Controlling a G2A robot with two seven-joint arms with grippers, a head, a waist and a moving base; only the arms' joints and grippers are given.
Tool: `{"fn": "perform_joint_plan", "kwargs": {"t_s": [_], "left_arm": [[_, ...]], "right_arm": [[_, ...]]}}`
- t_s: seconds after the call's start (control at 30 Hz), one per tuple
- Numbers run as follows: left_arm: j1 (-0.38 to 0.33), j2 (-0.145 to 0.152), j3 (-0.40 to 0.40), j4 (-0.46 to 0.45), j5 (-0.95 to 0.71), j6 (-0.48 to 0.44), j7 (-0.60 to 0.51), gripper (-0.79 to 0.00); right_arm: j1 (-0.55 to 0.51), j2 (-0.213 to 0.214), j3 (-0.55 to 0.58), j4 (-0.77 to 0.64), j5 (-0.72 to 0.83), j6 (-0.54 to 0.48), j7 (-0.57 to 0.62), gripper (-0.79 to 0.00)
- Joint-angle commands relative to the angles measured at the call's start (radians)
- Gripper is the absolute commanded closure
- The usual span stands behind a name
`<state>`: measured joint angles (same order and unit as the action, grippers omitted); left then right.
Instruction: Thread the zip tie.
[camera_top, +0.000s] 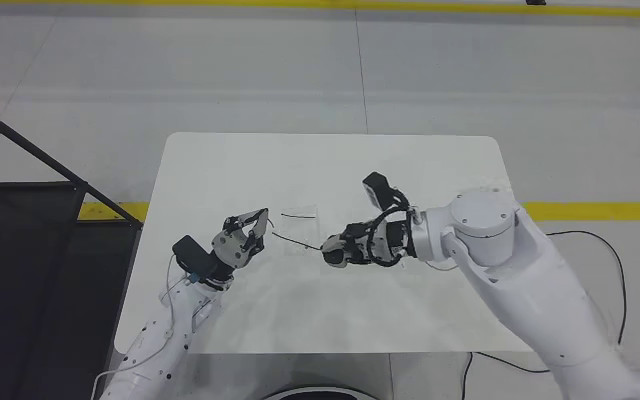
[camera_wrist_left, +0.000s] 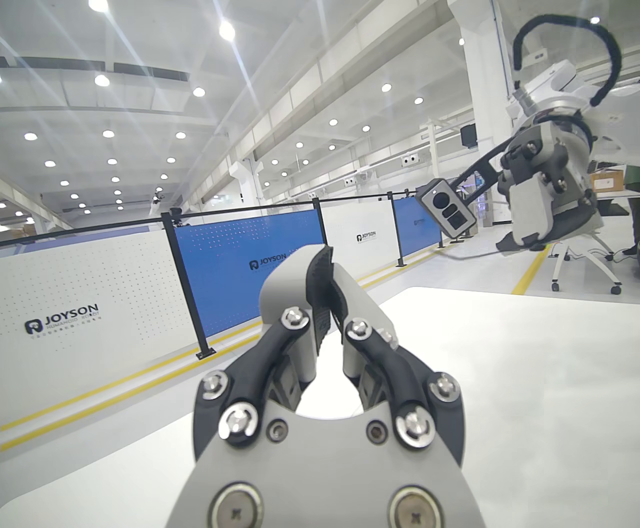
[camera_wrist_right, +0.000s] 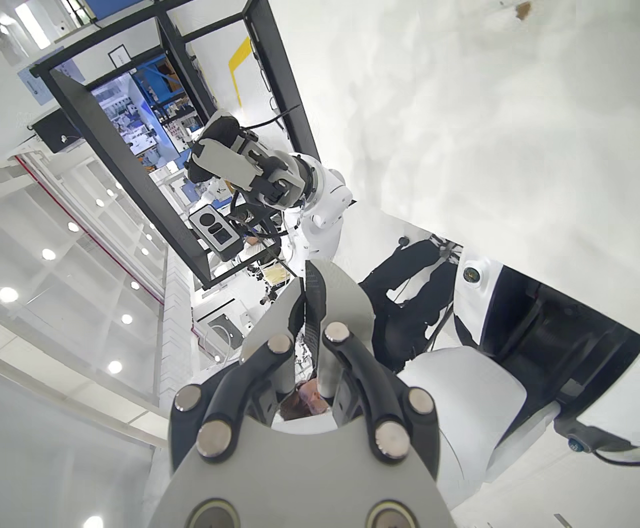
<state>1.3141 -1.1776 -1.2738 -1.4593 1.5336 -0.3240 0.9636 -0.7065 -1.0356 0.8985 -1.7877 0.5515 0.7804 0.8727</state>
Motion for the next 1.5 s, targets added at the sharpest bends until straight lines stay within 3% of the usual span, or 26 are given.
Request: {"fn": "perform_joint_plan", "kwargs": {"t_s": [0.0,0.5,0.77,0.9,1.47], "left_arm": [[0.014,0.0,-0.003,-0.018,-0.002,0.008,-0.007,0.0],[0.064,0.004,-0.039,-0.021,-0.024,0.031,0.033,0.0],[0.056,-0.011,0.0,0.004,0.032,0.207,0.001,0.0],[0.036,-0.02,0.027,0.03,0.041,0.245,-0.003,0.0],[0.002,-0.026,0.037,0.072,0.049,0.207,0.034,0.0]], "right_arm": [[0.011,-0.01,-0.025,0.001,-0.001,-0.024,-0.045,0.0],[-0.066,-0.002,0.004,0.016,-0.025,-0.145,-0.066,0.0],[-0.101,0.008,0.024,-0.024,-0.061,-0.153,-0.065,0.0],[-0.085,0.002,0.013,-0.024,-0.067,-0.141,-0.082,0.0],[-0.021,-0.027,-0.04,0.033,-0.064,-0.102,-0.128,0.0]]}}
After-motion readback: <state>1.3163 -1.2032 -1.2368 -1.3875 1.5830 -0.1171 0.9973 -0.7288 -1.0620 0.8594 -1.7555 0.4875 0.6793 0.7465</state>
